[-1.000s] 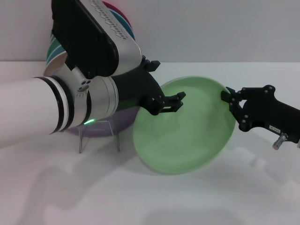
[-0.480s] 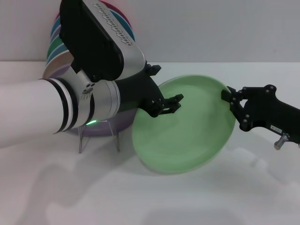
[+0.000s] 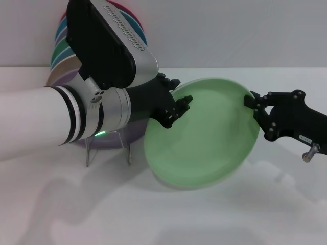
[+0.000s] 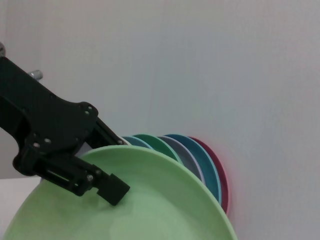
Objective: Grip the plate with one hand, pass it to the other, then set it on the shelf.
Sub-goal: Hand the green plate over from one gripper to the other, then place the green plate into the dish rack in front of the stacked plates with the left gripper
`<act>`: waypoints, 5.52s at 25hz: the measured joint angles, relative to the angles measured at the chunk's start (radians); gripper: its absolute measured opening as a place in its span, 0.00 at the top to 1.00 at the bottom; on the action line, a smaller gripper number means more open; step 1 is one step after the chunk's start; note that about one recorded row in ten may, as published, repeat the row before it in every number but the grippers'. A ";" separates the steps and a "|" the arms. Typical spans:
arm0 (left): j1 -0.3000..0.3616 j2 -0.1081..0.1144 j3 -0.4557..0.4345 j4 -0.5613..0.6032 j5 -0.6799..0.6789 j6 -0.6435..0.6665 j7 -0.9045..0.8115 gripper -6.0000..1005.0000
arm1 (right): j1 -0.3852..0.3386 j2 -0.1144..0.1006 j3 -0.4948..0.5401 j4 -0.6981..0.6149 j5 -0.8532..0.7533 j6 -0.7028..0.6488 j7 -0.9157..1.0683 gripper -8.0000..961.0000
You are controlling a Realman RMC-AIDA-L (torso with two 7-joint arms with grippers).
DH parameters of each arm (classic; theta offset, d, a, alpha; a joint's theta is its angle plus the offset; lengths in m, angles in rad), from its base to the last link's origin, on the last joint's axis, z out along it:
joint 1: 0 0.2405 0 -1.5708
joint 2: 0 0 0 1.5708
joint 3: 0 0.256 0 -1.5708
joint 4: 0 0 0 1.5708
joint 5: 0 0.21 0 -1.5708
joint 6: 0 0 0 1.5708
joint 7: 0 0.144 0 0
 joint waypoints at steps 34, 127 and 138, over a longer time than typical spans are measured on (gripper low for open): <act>0.254 0.008 0.276 -0.106 0.003 0.605 0.388 0.93 | -0.073 0.012 0.475 -0.480 0.263 0.607 -0.046 0.57; -0.174 0.081 0.371 1.674 0.396 2.430 -0.418 0.82 | -0.025 0.004 0.353 -0.559 0.290 0.580 -0.065 0.46; -0.181 0.070 0.358 1.671 0.393 2.398 -0.411 0.74 | -0.030 0.003 0.353 -0.555 0.290 0.580 -0.065 0.44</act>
